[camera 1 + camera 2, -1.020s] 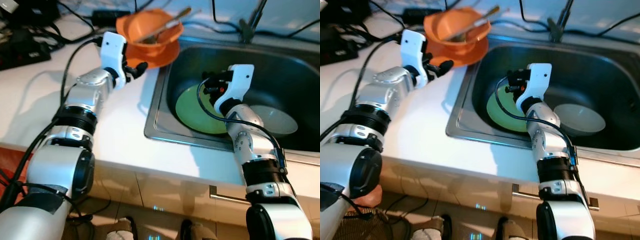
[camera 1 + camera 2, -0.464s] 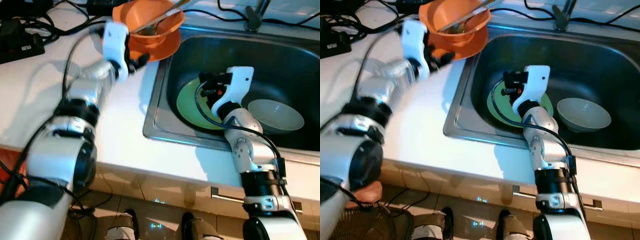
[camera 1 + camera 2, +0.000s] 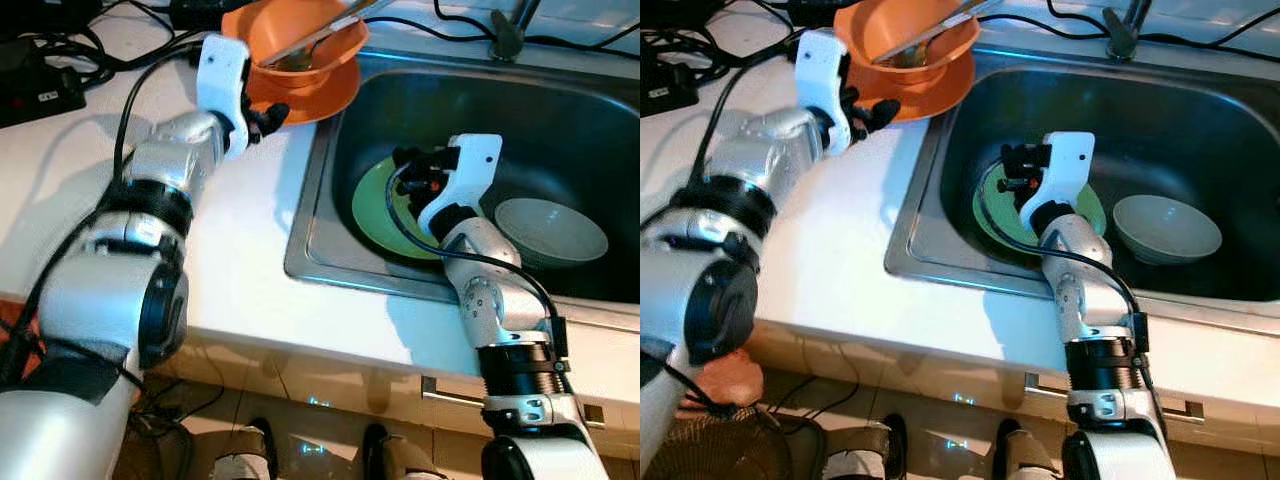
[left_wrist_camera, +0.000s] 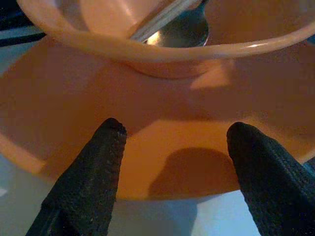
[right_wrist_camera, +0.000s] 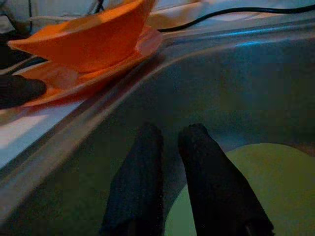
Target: Kitchen organization
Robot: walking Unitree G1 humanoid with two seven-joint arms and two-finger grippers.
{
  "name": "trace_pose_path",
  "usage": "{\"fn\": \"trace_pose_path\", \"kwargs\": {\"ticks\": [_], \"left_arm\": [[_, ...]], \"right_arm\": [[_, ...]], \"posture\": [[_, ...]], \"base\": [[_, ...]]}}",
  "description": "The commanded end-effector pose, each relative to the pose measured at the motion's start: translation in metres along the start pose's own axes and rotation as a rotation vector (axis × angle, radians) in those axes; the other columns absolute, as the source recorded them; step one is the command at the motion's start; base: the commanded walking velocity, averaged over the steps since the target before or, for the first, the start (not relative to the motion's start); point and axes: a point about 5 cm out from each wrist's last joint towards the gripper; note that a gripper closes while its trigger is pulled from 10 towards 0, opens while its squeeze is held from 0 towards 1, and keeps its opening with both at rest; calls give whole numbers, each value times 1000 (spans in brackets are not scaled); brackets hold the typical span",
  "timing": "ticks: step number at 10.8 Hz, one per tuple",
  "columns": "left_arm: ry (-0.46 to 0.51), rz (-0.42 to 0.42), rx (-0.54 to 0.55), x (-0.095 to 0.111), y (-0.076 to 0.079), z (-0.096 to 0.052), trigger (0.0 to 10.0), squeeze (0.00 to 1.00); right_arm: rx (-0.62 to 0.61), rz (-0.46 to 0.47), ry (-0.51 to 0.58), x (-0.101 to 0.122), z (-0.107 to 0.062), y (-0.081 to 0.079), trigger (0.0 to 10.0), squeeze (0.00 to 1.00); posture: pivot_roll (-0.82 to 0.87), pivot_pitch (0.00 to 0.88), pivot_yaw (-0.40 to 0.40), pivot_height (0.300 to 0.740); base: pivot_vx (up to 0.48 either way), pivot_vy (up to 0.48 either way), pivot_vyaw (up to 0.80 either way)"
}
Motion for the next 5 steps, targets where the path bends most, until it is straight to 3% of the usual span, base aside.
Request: {"fn": "trace_pose_path", "kwargs": {"ticks": [1,5], "left_arm": [[-66,10,6,-7,0,0,10000,0],[-137,-2,-3,-17,9,4,10000,0]], "right_arm": [[-14,44,-57,-18,-6,1,10000,0],[-20,58,-66,-21,-10,-2,10000,0]], "posture": [[52,256,54,740],[41,251,59,740]], "base": [[0,0,0],[0,0,0]]}}
Point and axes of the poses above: a point about 5 cm out from each wrist's last joint towards the gripper, its own z axis pointing out of the wrist towards the gripper, its own x axis along the axis of the wrist's last joint, y = z × x
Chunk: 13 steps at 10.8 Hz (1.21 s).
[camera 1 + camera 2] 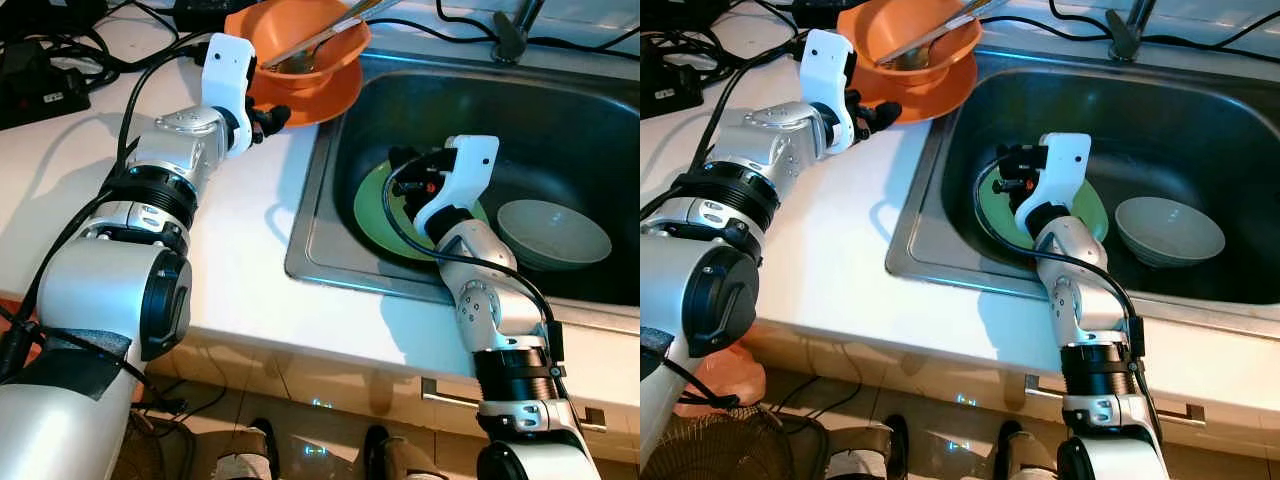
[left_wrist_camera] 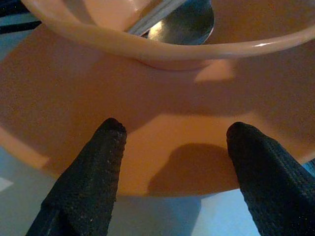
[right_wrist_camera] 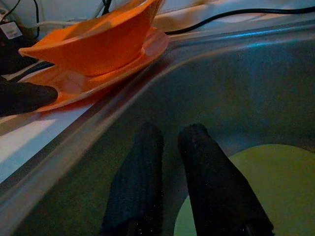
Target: Kitchen organization
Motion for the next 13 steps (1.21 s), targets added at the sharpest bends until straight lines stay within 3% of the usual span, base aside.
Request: {"fn": "trace_pose_path", "kwargs": {"ticks": [1,3,5,8,11,13], "left_arm": [[-107,11,-18,-20,5,2,10000,0],[-153,9,-48,-28,-1,-1,10000,0],[-138,18,-41,-18,-17,-9,10000,0],[-99,-12,-50,-3,-26,-20,10000,0],[-108,-45,-47,-16,-26,-45,10000,0],[-25,4,-24,-13,-18,-59,10000,0]], "right_arm": [[-20,41,-67,-18,-6,3,10000,0],[-19,42,-64,-17,-4,2,10000,0],[-9,50,-66,-18,-2,0,10000,0],[10,51,-58,-16,4,-3,10000,0],[13,52,-56,-16,7,-2,10000,0],[16,55,-58,-17,9,-2,10000,0]], "posture": [[49,253,57,740],[70,252,57,740],[86,245,48,740],[104,227,39,740],[124,217,28,740],[137,217,17,740]], "base": [[0,0,0],[0,0,0],[0,0,0],[0,0,0],[0,0,0],[0,0,0]]}}
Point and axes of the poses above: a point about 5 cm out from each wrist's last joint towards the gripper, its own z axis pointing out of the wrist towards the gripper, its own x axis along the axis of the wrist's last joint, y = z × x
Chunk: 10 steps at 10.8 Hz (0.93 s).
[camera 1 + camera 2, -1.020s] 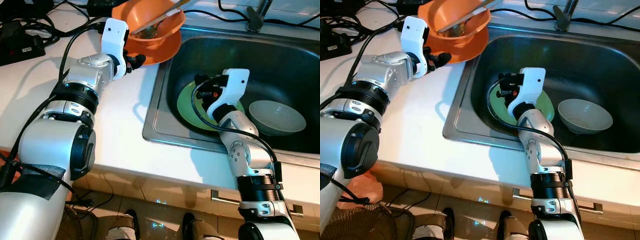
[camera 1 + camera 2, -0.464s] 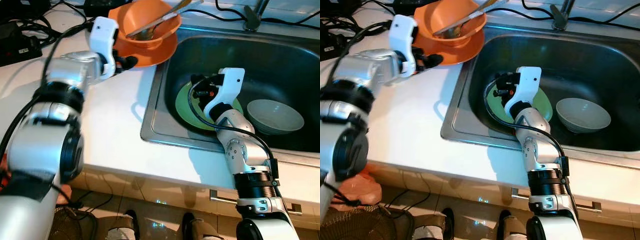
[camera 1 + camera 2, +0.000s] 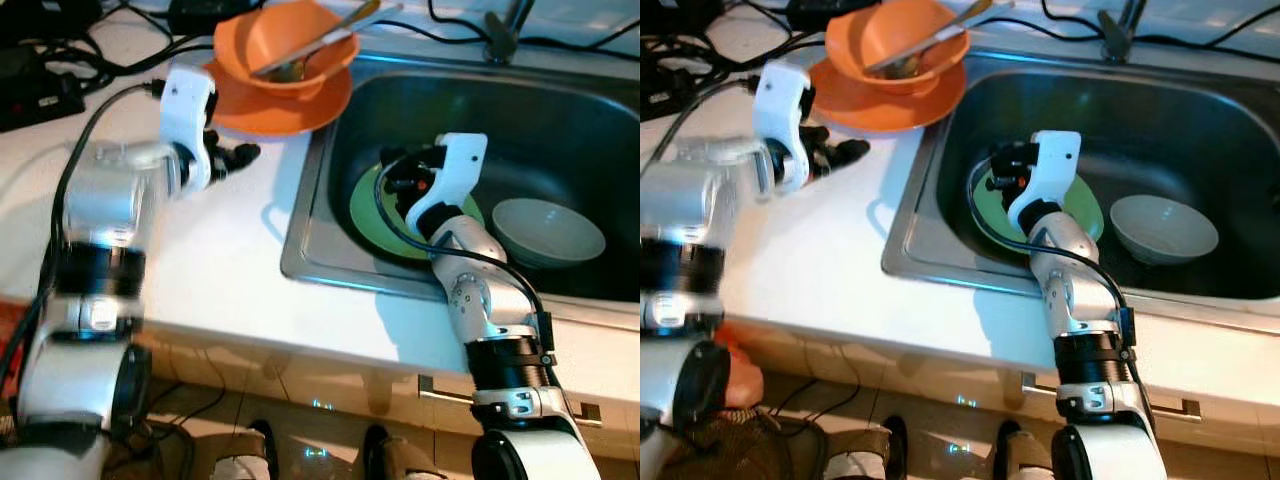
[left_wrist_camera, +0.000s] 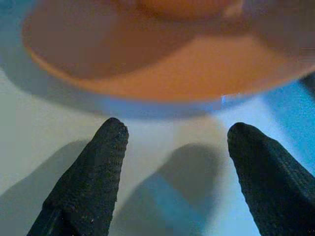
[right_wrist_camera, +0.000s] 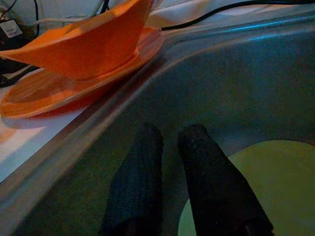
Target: Kitchen organization
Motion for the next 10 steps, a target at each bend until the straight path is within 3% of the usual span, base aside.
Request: {"fn": "trace_pose_path", "kwargs": {"ticks": [1,4,5,7,10], "left_arm": [[154,9,2,25,8,-7,10000,0],[303,30,12,59,19,-27,10000,0],[313,51,-3,64,24,-29,10000,0],[273,55,9,56,22,-18,10000,0],[165,-5,56,43,13,4,10000,0]], "right_arm": [[2,36,-37,-14,-2,-1,10000,0],[1,39,-32,-14,-5,0,10000,0],[-1,40,-40,-16,-6,1,10000,0],[5,42,-38,-16,-6,-2,10000,0],[-4,41,-42,-18,-10,0,10000,0]], "posture": [[126,217,15,740],[116,229,14,740],[118,233,13,740],[106,237,19,740],[90,253,23,740]], "base": [[0,0,0],[0,0,0],[0,0,0],[0,0,0],[0,0,0]]}}
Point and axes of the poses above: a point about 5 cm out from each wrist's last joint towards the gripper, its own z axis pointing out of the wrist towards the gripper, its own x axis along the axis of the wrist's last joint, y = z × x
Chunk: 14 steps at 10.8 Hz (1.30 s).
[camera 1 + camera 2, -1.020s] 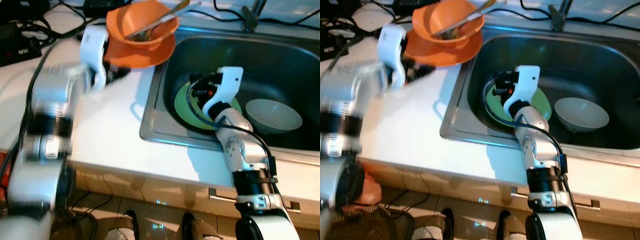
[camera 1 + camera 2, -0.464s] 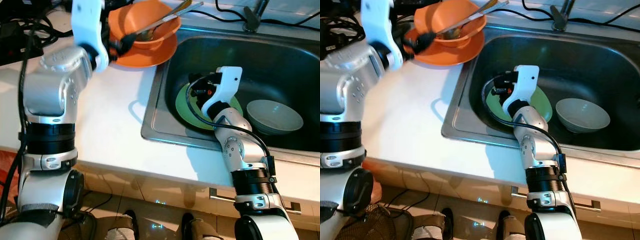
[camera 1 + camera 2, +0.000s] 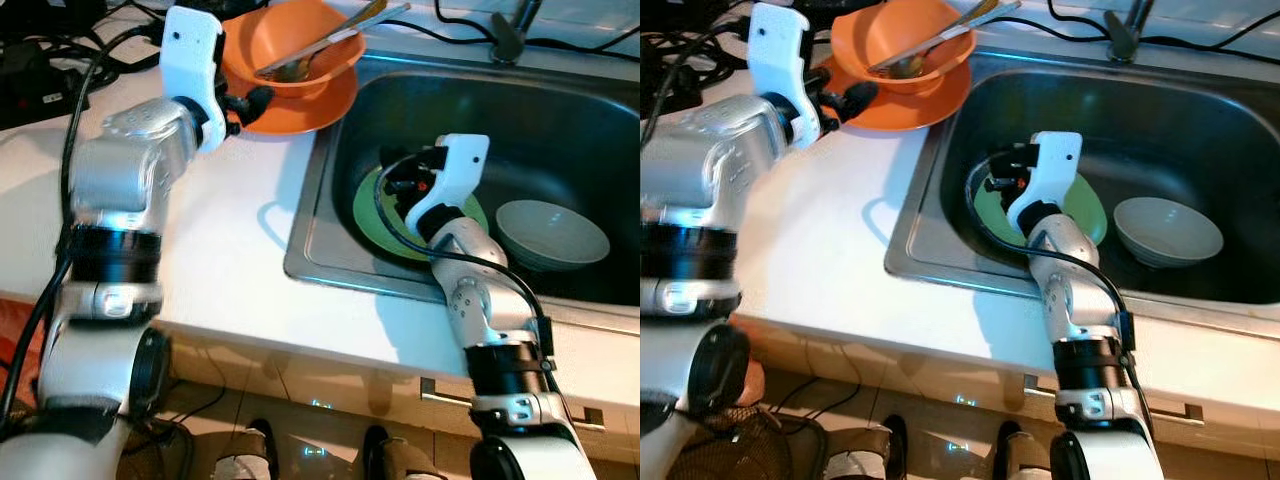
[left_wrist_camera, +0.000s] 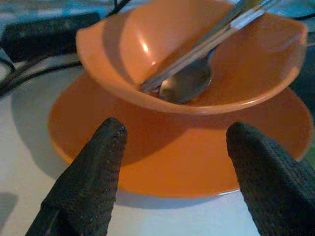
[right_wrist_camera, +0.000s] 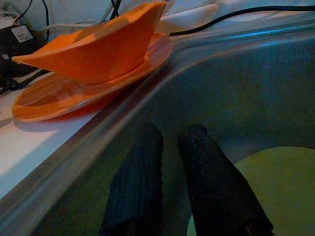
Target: Kitchen organization
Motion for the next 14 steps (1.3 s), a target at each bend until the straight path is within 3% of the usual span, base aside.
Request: {"fn": "trace_pose_path", "kwargs": {"ticks": [1,8,14], "left_arm": [[4,-2,4,1,2,3,10000,0],[-70,20,-30,-21,14,43,10000,0],[-98,-29,7,-40,19,50,10000,0]], "right_arm": [[-20,42,-68,-19,-8,2,10000,0],[-39,61,-92,-25,-21,-3,10000,0],[-65,58,-93,-24,-27,1,10000,0]], "posture": [[84,260,26,740],[50,299,40,740],[10,286,44,740]], "base": [[0,0,0],[0,0,0],[0,0,0]]}}
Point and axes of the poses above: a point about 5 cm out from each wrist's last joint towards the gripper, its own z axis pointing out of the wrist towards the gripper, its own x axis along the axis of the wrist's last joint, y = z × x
